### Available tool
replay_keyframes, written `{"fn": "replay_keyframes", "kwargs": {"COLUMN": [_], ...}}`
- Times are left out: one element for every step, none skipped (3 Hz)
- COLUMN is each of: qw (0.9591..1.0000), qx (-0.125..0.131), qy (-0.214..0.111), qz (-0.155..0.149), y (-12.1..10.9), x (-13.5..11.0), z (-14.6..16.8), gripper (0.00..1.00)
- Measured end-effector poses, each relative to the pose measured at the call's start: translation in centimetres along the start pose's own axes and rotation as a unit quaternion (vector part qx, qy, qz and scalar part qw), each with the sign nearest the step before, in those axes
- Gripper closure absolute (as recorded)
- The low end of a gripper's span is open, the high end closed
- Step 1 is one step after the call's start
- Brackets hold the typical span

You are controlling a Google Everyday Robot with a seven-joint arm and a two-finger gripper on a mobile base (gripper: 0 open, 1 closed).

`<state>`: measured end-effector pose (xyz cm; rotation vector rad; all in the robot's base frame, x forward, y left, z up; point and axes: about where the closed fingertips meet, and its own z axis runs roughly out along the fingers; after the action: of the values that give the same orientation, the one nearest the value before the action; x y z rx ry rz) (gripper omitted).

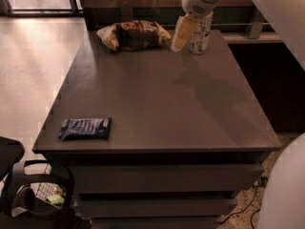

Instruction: Move brown chip bag near rxbar blueberry

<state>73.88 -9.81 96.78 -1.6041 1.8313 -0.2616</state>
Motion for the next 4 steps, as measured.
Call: {"fn": "replay_keyframes", "kwargs": {"qw": [0.9997, 0.9960, 0.9910, 0.9834], "qx": [-0.001, 0.006, 0.010, -0.004], "qy": [-0.026, -0.089, -0.133, -0.181], "qz": [0.002, 0.009, 0.016, 0.014], "y": [-1.2, -2.3, -3.2, -3.4], "x": [0.0, -0.6, -1.4, -3.9], "z": [4.3, 9.6, 12.6, 16.3], "gripper": [0.00, 0.00, 0.00, 0.00]}}
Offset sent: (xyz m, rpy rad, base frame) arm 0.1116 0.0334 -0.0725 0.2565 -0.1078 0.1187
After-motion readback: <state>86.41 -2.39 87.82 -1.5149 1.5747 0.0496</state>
